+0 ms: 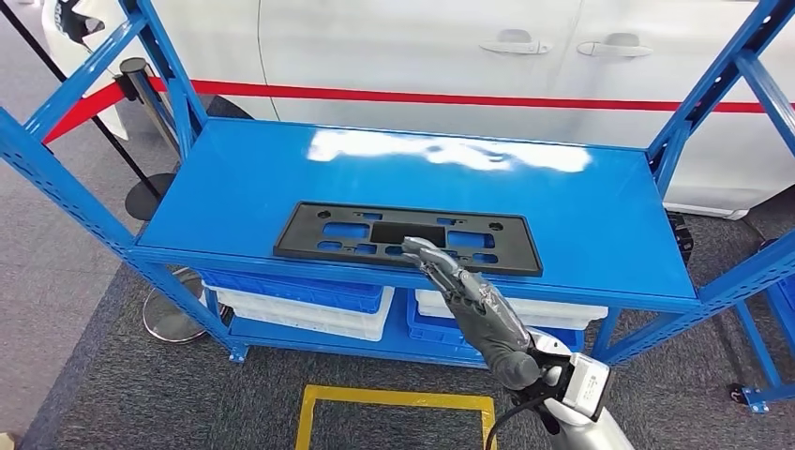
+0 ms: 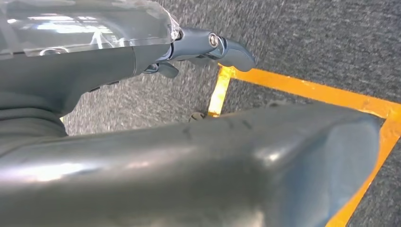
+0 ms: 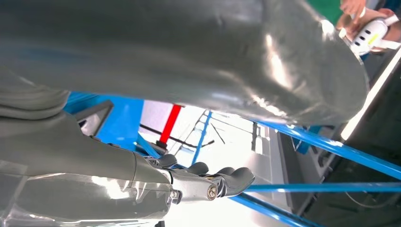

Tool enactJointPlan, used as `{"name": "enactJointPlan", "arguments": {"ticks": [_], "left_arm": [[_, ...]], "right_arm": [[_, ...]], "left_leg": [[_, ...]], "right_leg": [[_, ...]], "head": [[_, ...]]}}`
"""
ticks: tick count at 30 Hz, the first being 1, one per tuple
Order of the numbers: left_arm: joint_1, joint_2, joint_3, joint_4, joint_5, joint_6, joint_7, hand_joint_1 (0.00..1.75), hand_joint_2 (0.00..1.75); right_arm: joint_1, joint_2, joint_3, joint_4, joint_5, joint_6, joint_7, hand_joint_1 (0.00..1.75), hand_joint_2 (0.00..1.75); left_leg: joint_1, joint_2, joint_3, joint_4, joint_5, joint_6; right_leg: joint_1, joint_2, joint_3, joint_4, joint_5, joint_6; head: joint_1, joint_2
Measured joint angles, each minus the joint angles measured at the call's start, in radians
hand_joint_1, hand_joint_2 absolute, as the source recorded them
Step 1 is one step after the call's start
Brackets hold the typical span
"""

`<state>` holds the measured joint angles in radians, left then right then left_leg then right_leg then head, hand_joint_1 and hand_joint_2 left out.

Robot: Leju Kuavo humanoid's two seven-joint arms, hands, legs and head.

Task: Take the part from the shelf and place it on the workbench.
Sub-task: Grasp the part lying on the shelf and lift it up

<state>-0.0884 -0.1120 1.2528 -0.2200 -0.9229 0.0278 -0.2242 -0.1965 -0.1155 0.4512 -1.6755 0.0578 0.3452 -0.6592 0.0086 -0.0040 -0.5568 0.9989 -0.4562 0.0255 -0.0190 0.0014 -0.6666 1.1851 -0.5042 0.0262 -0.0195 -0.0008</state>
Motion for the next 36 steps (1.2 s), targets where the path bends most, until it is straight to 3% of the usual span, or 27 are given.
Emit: {"name": "enactJointPlan", "arguments": {"ticks": [2, 3, 7, 9, 11, 12, 13, 14, 16, 17, 19, 21, 23, 26, 27, 28, 29, 30, 32, 33, 36], "left_arm": [[0.001, -0.003, 0.0, 0.0, 0.001, 0.0, -0.001, 0.0, 0.0], [0.001, -0.004, 0.0, 0.0, 0.001, 0.0, -0.002, 0.0, 0.0], [0.001, -0.006, 0.0, 0.0, 0.001, 0.0, -0.006, 0.0, 0.0], [0.001, -0.006, 0.0, 0.0, 0.001, 0.0, -0.009, 0.0, 0.0], [0.002, -0.006, 0.0, 0.0, 0.0, 0.0, -0.01, 0.0, 0.0], [0.003, -0.006, 0.0, 0.0, -0.001, 0.0, -0.01, 0.0, 0.0], [0.003, -0.006, 0.0, 0.0, -0.003, -0.001, -0.009, 0.0, 0.0], [0.004, -0.006, 0.0, 0.0, -0.006, -0.001, -0.009, 0.0, 0.0], [0.004, -0.005, 0.0, 0.0, -0.01, -0.001, -0.009, 0.0, 0.0], [0.003, -0.005, 0.0, 0.0, -0.011, -0.002, -0.009, 0.0, 0.0], [0.0, -0.004, 0.0, 0.0, -0.013, -0.002, -0.009, 0.0, 0.0], [-0.002, -0.005, 0.0, 0.0, -0.013, -0.002, -0.008, 0.0, 0.0], [0.0, -0.005, 0.0, 0.0, -0.013, -0.002, -0.008, 0.0, 0.0], [-0.002, -0.006, 0.0, 0.0, -0.013, -0.002, -0.009, 0.0, 0.0], [-0.002, -0.006, 0.0, 0.0, -0.013, -0.002, -0.009, 0.0, 0.0], [-0.001, -0.006, 0.0, 0.0, -0.013, -0.002, -0.009, 0.0, 0.0], [0.0, -0.006, 0.0, 0.0, -0.014, -0.001, -0.009, 0.0, 0.0], [0.001, -0.007, 0.0, 0.001, -0.016, -0.001, -0.01, 0.0, 0.0], [0.002, -0.009, 0.0, 0.001, -0.02, 0.0, -0.01, 0.0, 0.0], [0.001, -0.01, 0.0, 0.001, -0.023, 0.001, -0.011, 0.0, 0.0], [0.0, -0.01, 0.0, 0.001, -0.028, 0.007, -0.014, 0.0, 0.0]], "right_arm": [[-0.002, -0.001, 0.006, 0.008, 0.002, 0.0, -0.001, 0.0, 0.0], [-0.003, -0.001, 0.011, 0.012, 0.003, 0.0, -0.002, 0.0, 0.0], [-0.015, -0.001, 0.04, 0.038, 0.008, -0.004, -0.013, 0.0, 0.0], [-0.034, 0.002, 0.059, 0.06, 0.01, -0.012, -0.013, 0.0, 0.0], [-0.052, 0.007, 0.078, 0.088, 0.011, -0.021, -0.011, 0.0, 0.0], [-0.059, 0.009, 0.085, 0.1, 0.012, -0.023, -0.01, 0.0, 0.0], [-0.066, 0.012, 0.092, 0.111, 0.012, -0.025, -0.007, 0.0, 0.0], [-0.074, 0.016, 0.098, 0.121, 0.012, -0.027, -0.001, 0.0, 0.0], [-0.099, 0.027, 0.111, 0.144, 0.012, -0.035, 0.015, 0.0, 0.0], [-0.115, 0.034, 0.117, 0.157, 0.012, -0.039, 0.024, 0.0, 0.0], [-0.142, 0.049, 0.13, 0.183, 0.013, -0.044, 0.036, 0.0, 0.0], [-0.159, 0.059, 0.138, 0.203, 0.013, -0.046, 0.04, 0.0, 0.0], [-0.174, 0.066, 0.143, 0.216, 0.016, -0.051, 0.041, 0.0, 0.0], [-0.191, 0.074, 0.153, 0.247, 0.03, -0.063, 0.044, 0.0, 0.0], [-0.194, 0.078, 0.158, 0.26, 0.036, -0.069, 0.045, 0.0, 0.44], [-0.199, 0.084, 0.164, 0.276, 0.044, -0.078, 0.045, 0.0, 0.87], [-0.207, 0.092, 0.171, 0.294, 0.053, -0.089, 0.045, 0.0, 1.31], [-0.218, 0.101, 0.179, 0.312, 0.063, -0.104, 0.045, 0.0, 1.75], [-0.242, 0.119, 0.192, 0.348, 0.091, -0.144, 0.047, 0.0, 1.75], [-0.253, 0.128, 0.199, 0.367, 0.108, -0.17, 0.051, 0.0, 1.75], [-0.281, 0.155, 0.217, 0.428, 0.151, -0.235, 0.06, 0.0, 1.75]], "left_leg": [[-0.004, -0.002, 0.006, 0.005, -0.01, -0.01], [-0.005, -0.002, 0.006, 0.007, -0.013, -0.015], [-0.003, 0.0, 0.004, 0.02, -0.031, -0.037], [0.0, 0.0, -0.032, 0.103, -0.075, -0.047], [0.003, 0.0, -0.103, 0.237, -0.128, -0.053], [0.003, 0.0, -0.131, 0.282, -0.136, -0.055], [0.004, 0.0, -0.143, 0.294, -0.125, -0.055], [0.004, 0.0, -0.136, 0.264, -0.094, -0.054], [0.003, 0.0, -0.081, 0.132, -0.017, -0.047], [0.001, 0.0, -0.054, 0.072, 0.006, -0.042], [-0.004, -0.001, -0.033, 0.023, 0.012, -0.032], [-0.004, -0.002, -0.032, 0.016, 0.013, -0.022], [0.001, -0.001, -0.024, 0.005, 0.016, -0.01], [0.001, 0.0, -0.018, 0.0, 0.013, 0.003], [0.001, -0.001, -0.016, 0.001, 0.011, 0.004], [0.001, -0.001, -0.014, 0.002, 0.008, 0.005], [0.001, -0.002, -0.01, 0.003, 0.004, 0.004], [0.001, -0.002, -0.005, 0.004, 0.0, 0.002], [-0.001, -0.003, 0.003, 0.009, -0.011, -0.005], [-0.002, -0.003, 0.004, 0.012, -0.015, -0.01], [-0.003, -0.003, 0.002, 0.013, -0.019, -0.028]], "right_leg": [[0.002, -0.001, 0.054, -0.119, 0.05, -0.006], [0.004, -0.001, 0.066, -0.148, 0.056, -0.01], [0.004, 0.003, 0.074, -0.165, 0.049, -0.03], [0.0, 0.001, 0.083, -0.171, 0.048, -0.042], [0.002, 0.0, 0.087, -0.171, 0.044, -0.048], [0.003, 0.0, 0.089, -0.17, 0.041, -0.049], [0.003, 0.0, 0.092, -0.169, 0.039, -0.049], [0.004, 0.001, 0.096, -0.169, 0.035, -0.048], [0.005, 0.004, 0.105, -0.167, 0.028, -0.044], [0.006, 0.005, 0.107, -0.166, 0.024, -0.04], [0.008, 0.006, 0.107, -0.166, 0.022, -0.032], [0.008, 0.004, 0.108, -0.168, 0.019, -0.022], [0.008, 0.003, 0.097, -0.139, -0.001, -0.014], [0.006, 0.003, 0.003, 0.04, -0.082, -0.007], [0.005, 0.003, -0.032, 0.097, -0.096, -0.006], [0.005, 0.003, -0.052, 0.121, -0.091, -0.005], [0.005, 0.002, -0.052, 0.107, -0.065, -0.006], [0.005, 0.002, -0.033, 0.056, -0.024, -0.008], [0.007, 0.001, 0.024, -0.078, 0.047, -0.016], [0.009, 0.002, 0.044, -0.123, 0.061, -0.02], [0.013, 0.006, 0.055, -0.155, 0.057, -0.03]], "head": [[0.0, 0.0], [-0.001, 0.0], [-0.001, 0.0], [-0.002, 0.0], [-0.002, 0.0], [-0.002, 0.0], [-0.002, 0.0], [-0.002, 0.0], [-0.002, 0.0], [-0.002, 0.0], [-0.002, 0.0], [-0.001, 0.0], [0.0, 0.0], [0.001, 0.0], [0.001, 0.0], [0.001, 0.0], [0.001, 0.0], [0.001, 0.0], [0.001, 0.0], [0.001, 0.0], [0.0, 0.0]]}}
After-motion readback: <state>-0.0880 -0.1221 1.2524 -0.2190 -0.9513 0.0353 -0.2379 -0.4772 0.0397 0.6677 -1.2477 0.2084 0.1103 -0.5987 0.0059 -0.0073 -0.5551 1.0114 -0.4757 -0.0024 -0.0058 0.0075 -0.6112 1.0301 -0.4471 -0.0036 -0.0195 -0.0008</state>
